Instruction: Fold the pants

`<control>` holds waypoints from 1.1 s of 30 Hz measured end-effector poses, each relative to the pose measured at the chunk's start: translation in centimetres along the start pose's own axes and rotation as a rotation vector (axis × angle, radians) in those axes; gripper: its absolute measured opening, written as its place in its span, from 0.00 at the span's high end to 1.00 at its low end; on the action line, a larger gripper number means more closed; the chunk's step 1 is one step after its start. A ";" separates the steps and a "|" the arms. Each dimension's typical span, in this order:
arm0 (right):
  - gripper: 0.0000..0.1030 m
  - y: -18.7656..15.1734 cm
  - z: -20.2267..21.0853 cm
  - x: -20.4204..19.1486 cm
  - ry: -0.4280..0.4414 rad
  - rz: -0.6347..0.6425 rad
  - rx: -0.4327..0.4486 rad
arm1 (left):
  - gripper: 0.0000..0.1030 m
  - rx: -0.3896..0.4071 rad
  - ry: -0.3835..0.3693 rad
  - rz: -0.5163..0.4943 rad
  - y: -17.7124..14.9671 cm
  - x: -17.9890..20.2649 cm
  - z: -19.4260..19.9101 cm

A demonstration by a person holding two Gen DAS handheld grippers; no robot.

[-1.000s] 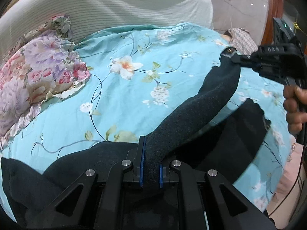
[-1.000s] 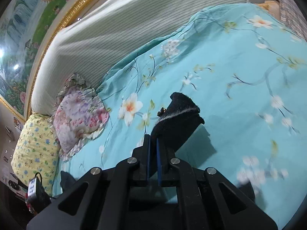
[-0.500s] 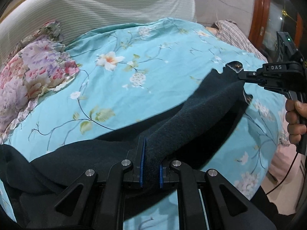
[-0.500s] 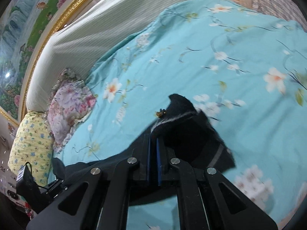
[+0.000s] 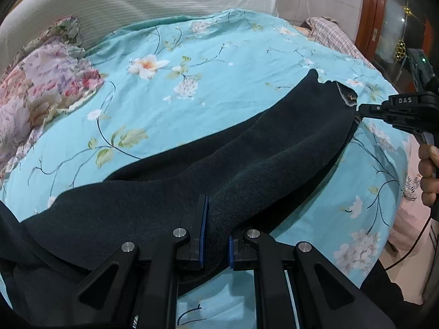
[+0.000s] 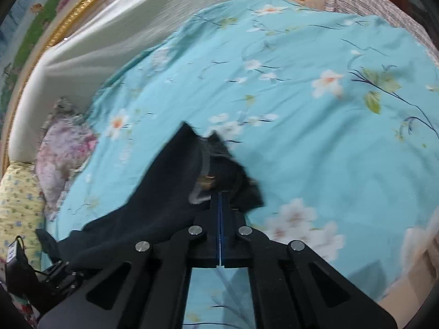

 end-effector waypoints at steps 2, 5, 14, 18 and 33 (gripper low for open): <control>1.00 -0.1 0.1 0.6 0.013 -0.023 -0.003 | 0.86 -0.010 -0.002 0.000 -0.2 0.1 -0.3; 0.99 -0.2 0.7 0.7 0.034 -0.036 -0.002 | 0.82 -0.014 -0.001 -0.001 -0.7 0.3 -0.2; 0.38 -2.0 0.9 -4.0 0.098 0.065 -0.030 | 0.43 0.047 0.034 0.096 -2.9 -1.4 3.4; 0.38 -3.1 0.9 -6.8 0.148 0.148 -0.027 | 0.38 0.064 0.069 0.222 -4.3 -4.6 5.5; 0.38 -8.9 -1.7 -17.1 0.343 0.459 -0.170 | 0.29 0.074 0.239 0.690 -6.0 -19.9 10.4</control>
Point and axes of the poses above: each gripper's, at about its wrist camera, not at the fingertips, and z roughly against the way its jaws point, x to its right, y to its top, the point moved 2 cm from there along -z, roughly the way its jaws point, and after that the axes turned 6 degrees about -x, right-handed, at the moved point
